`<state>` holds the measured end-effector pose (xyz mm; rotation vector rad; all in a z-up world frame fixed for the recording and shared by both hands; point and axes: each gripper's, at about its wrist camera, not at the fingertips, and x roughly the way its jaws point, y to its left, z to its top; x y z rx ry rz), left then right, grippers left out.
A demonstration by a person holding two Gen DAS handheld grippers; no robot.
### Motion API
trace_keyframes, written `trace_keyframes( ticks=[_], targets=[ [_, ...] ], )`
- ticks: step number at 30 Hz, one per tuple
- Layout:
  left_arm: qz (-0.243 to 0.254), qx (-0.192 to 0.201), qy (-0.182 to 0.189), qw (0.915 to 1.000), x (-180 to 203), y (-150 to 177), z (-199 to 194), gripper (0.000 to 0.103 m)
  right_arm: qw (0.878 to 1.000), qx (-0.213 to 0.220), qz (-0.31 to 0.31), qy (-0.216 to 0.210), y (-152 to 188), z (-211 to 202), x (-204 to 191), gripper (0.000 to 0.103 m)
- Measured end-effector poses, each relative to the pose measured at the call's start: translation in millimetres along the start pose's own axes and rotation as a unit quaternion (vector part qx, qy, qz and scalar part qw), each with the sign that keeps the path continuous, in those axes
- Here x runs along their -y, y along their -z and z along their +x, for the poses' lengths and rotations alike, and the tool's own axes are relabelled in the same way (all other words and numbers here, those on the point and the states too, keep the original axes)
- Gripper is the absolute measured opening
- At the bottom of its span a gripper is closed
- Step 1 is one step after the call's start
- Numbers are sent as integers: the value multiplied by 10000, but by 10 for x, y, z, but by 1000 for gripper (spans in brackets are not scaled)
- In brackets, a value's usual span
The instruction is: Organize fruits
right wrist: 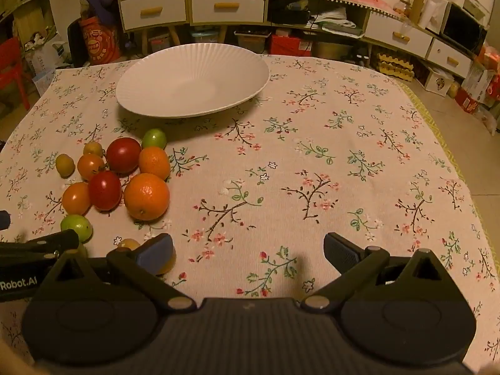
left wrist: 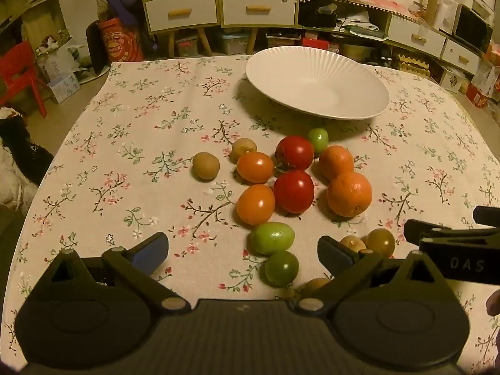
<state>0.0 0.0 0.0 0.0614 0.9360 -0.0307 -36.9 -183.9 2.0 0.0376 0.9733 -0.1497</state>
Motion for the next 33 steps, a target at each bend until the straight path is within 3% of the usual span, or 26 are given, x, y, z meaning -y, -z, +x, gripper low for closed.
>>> trace_keyframes(
  ticks=[11, 33],
  targets=[
    [20, -75, 18, 10000, 13, -45, -3, 103, 10000, -6, 0, 4, 0, -4, -1, 103],
    [-41, 137, 28, 9999, -53, -18, -15, 103, 10000, 8, -49, -1, -37, -8, -27, 103]
  ],
)
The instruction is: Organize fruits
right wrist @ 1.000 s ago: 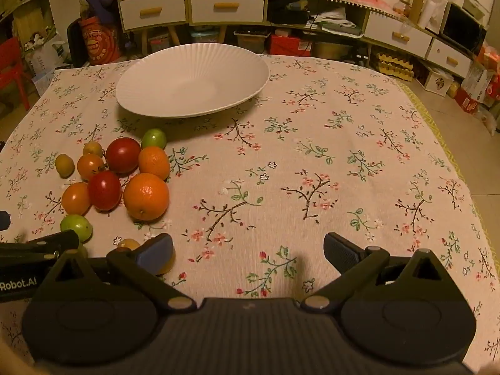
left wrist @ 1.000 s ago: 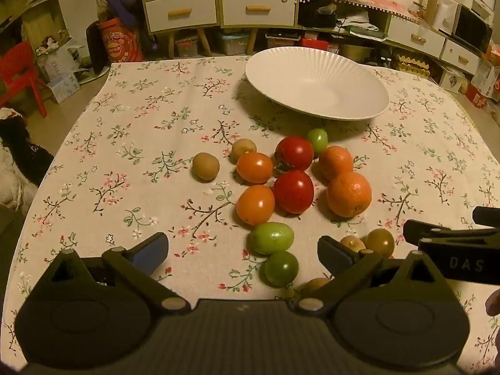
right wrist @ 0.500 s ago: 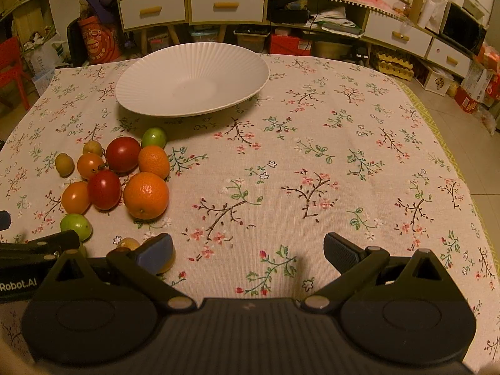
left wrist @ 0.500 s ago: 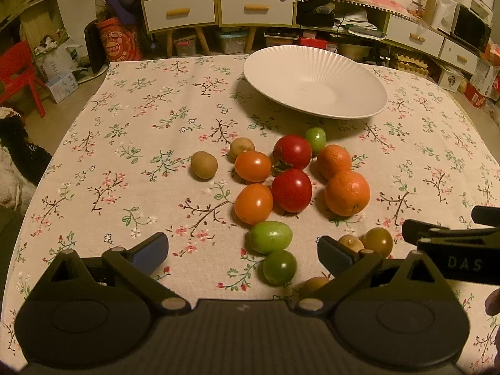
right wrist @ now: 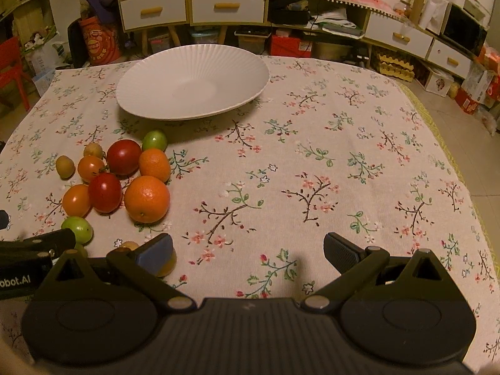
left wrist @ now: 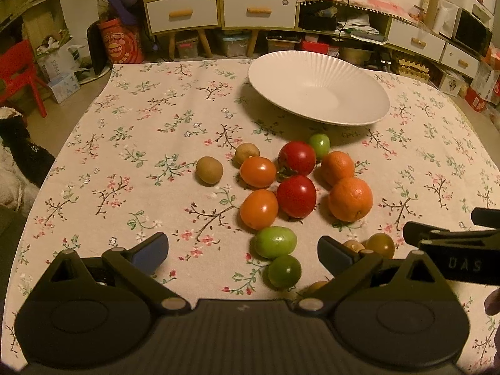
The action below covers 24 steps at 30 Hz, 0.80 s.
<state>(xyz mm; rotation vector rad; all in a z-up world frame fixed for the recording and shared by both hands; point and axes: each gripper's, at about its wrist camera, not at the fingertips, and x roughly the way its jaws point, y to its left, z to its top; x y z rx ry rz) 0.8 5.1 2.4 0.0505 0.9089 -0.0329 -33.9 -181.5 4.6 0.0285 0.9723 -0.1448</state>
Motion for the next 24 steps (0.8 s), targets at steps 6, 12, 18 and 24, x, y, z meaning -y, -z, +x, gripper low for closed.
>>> trace_keyframes(
  ticks=[6, 12, 18, 24],
  targets=[
    [59, -18, 40, 10000, -32, 5, 19, 103, 9998, 162, -52, -137, -13, -42, -11, 103],
    [169, 101, 188, 9996, -109, -30, 13, 103, 9983, 326, -321, -359, -36, -48, -30, 103],
    [478, 115, 42, 9988, -200, -95, 96, 103, 9919, 534, -877, -749, -46, -35, -90, 103],
    [236, 62, 709, 9972, -350, -110, 186, 103, 9874, 357, -842, -1290, -80, 7, -93, 103]
  ],
)
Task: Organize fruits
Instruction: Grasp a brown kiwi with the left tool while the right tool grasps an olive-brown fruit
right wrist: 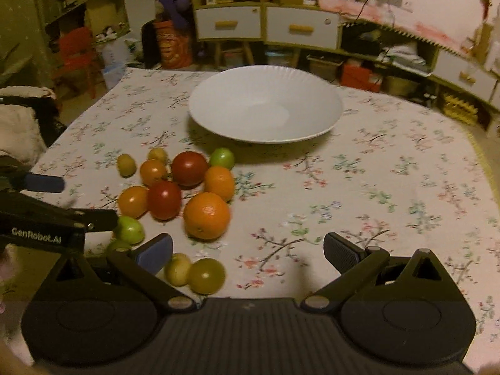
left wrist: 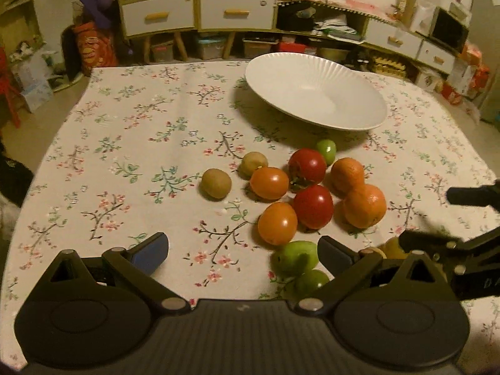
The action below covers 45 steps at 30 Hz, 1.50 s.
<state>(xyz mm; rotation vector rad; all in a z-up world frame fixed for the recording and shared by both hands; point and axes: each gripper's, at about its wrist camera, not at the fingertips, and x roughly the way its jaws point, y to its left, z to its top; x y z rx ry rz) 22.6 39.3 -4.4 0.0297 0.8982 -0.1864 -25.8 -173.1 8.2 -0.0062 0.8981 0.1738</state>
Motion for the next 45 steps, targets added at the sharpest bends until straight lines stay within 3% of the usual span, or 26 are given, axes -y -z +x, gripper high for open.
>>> trace_keyframes(
  ticks=[7, 13, 19, 25, 31, 36, 42, 45],
  targets=[
    [70, -150, 925, 9956, -74, 113, 6, 103, 9972, -300, -154, -672, 127, 46, -9, 102],
    [675, -117, 948, 9931, 35, 227, -44, 103, 9948, -370, -415, -853, 222, 20, -38, 98],
    [743, -380, 964, 9918, 55, 290, 26, 103, 9947, -475, -594, -686, 289, 67, -16, 90],
    [797, -332, 1060, 9906, 72, 306, 5, 103, 9942, -464, -753, -611, 347, 92, 5, 89],
    [868, -305, 1061, 9901, 75, 353, 2, 103, 9929, -431, -925, -603, 406, 116, -11, 92],
    [884, -291, 1075, 9898, 39, 412, -18, 102, 9886, -356, -1351, -552, 499, 144, -103, 103],
    [1140, -253, 1163, 9863, 92, 523, -24, 96, 9881, -301, -1411, -535, 511, 120, -104, 103],
    [1235, -210, 1231, 9845, 139, 550, -53, 90, 9877, -229, -1421, -616, 502, 96, -91, 92]
  ],
)
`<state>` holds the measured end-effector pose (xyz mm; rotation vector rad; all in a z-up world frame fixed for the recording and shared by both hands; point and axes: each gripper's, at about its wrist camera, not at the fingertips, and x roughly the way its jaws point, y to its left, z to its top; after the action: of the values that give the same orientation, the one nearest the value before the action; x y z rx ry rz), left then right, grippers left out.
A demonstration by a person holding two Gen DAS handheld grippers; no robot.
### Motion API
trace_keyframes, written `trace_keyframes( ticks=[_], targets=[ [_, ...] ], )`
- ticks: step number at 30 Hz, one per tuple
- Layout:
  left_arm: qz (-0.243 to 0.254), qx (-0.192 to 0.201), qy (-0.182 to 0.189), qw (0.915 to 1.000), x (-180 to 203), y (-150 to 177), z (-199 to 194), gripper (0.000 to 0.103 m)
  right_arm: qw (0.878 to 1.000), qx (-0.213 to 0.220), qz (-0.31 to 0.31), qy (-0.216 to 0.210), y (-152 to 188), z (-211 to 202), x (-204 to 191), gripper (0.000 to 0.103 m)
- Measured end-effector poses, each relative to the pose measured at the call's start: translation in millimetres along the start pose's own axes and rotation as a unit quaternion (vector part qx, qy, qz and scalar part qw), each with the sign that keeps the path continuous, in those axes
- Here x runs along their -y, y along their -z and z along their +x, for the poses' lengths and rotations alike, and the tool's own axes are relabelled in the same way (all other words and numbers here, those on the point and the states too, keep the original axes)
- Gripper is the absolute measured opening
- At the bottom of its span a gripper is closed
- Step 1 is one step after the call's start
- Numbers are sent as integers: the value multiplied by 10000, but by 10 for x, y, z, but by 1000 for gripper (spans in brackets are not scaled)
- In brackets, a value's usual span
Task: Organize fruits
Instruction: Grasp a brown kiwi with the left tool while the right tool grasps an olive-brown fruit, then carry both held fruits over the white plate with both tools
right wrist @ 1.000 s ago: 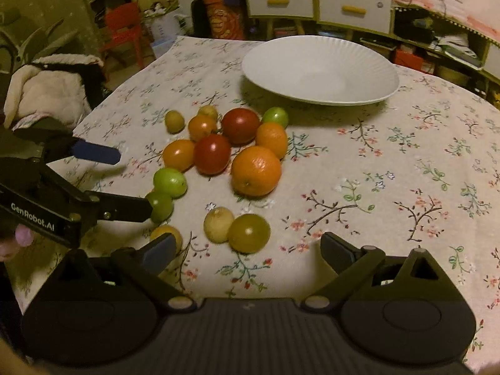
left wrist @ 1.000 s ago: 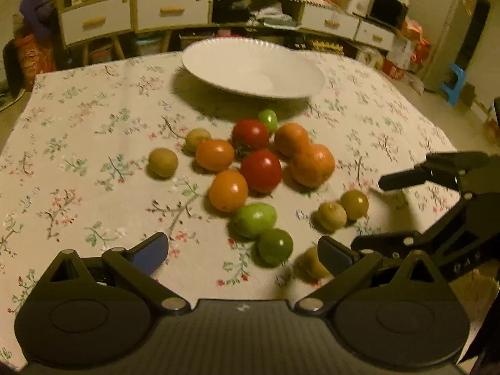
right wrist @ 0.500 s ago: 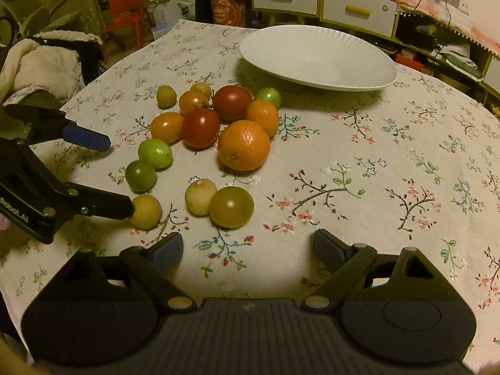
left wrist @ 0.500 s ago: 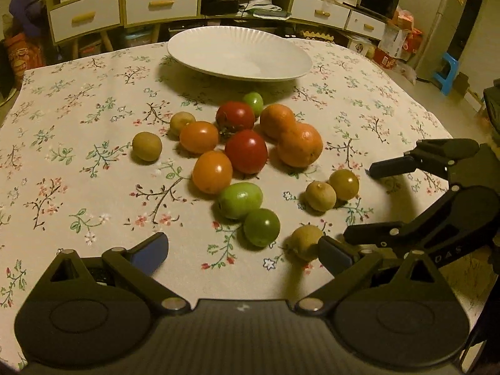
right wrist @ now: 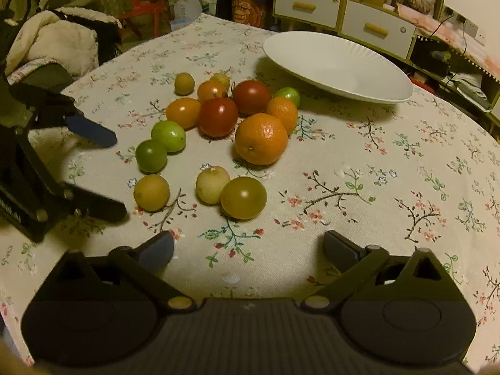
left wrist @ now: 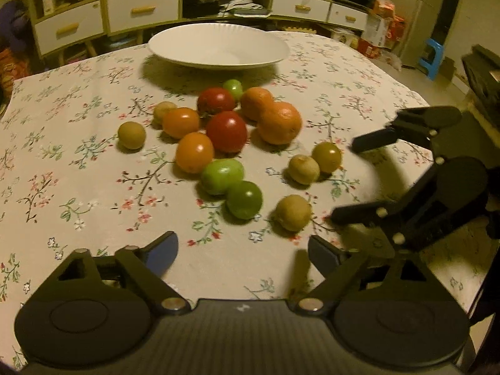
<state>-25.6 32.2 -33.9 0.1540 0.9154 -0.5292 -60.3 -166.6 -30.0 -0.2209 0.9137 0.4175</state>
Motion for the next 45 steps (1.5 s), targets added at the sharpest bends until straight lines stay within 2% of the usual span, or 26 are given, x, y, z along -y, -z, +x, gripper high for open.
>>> trace_keyframes(
  ticks=[3, 6, 9, 13, 18, 25, 32, 38, 45],
  targets=[
    [-12, 25, 136, 9999, 46, 2, -5, 82, 10000, 56, -9, -40, -28, -17, 17, 81],
    [-7, 28, 350, 9994, 117, 4, -8, 72, 10000, 68, 0, -34, -63, -10, 22, 75],
    [30, 34, 488, 9988, 191, 4, 3, 68, 9999, 90, -61, -15, -88, -4, 3, 68],
    [71, 100, 457, 9989, 255, -10, 42, 63, 9999, 129, -86, 22, -98, 7, -3, 66],
    [4, 206, 416, 9989, 293, -52, 84, 53, 9998, 183, 8, 65, -139, 17, 21, 56],
    [-27, 272, 347, 9990, 311, -56, 82, 46, 9997, 197, 41, 113, -150, 6, 27, 49],
    [-88, 299, 265, 9992, 309, -71, 97, 30, 9996, 210, 118, 154, -181, -5, 33, 37],
    [-94, 300, 252, 9992, 310, -80, 98, 29, 9995, 195, 181, 169, -186, -11, 48, 26],
    [-107, 318, 266, 9991, 320, -85, 83, 29, 9991, 231, 268, 214, -192, -31, 72, 25]
  ],
)
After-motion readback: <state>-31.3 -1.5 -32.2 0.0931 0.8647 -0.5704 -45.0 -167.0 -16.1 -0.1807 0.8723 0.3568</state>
